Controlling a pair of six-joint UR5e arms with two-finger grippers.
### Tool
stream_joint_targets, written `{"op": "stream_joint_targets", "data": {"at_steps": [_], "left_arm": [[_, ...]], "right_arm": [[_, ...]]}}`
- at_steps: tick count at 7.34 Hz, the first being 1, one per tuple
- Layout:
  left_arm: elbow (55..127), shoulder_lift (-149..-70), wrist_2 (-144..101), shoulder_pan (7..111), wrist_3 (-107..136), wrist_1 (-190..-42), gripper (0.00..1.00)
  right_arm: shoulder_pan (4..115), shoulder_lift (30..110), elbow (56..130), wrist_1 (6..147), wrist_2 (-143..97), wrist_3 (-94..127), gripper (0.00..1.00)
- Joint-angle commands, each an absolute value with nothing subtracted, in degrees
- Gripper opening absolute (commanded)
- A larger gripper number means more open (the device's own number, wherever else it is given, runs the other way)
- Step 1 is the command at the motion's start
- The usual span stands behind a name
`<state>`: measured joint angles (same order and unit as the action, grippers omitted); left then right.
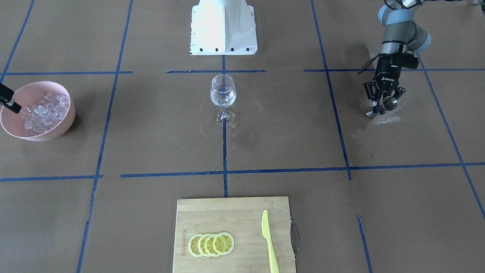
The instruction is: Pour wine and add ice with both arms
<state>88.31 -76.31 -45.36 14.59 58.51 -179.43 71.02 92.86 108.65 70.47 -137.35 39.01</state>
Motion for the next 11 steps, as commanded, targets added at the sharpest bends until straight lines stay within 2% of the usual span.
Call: {"op": "stream_joint_targets", "data": {"at_steps": [1, 3, 6, 8, 9, 11], "left_arm": [[88.4, -77.3, -41.9, 14.4, 57.9, -179.8, 0.10], [87.5, -78.7, -39.9, 12.8, 57.6, -179.4, 0.18], [86.5, -80.2, -38.8, 12.0, 57.0, -179.4, 0.22], [86.6, -80.1, -38.8, 12.0, 51.6, -180.1, 0.33], [86.7, -80.1, -38.8, 12.0, 51.6, -180.2, 0.43], [86.7, -80.1, -38.8, 12.0, 51.5, -180.2, 0.49]], "right_arm": [[71.0, 92.9, 108.5, 70.5, -137.4, 39.0, 1.00], [71.0, 92.9, 108.5, 70.5, -137.4, 38.9, 1.00], [71.0, 92.9, 108.5, 70.4, -137.5, 38.9, 1.00], [71.0, 92.9, 108.5, 70.4, -137.5, 38.9, 1.00], [71.0, 92.9, 108.5, 70.4, -137.5, 38.9, 1.00], [71.0, 92.9, 108.6, 70.4, -137.5, 38.9, 1.00]]}}
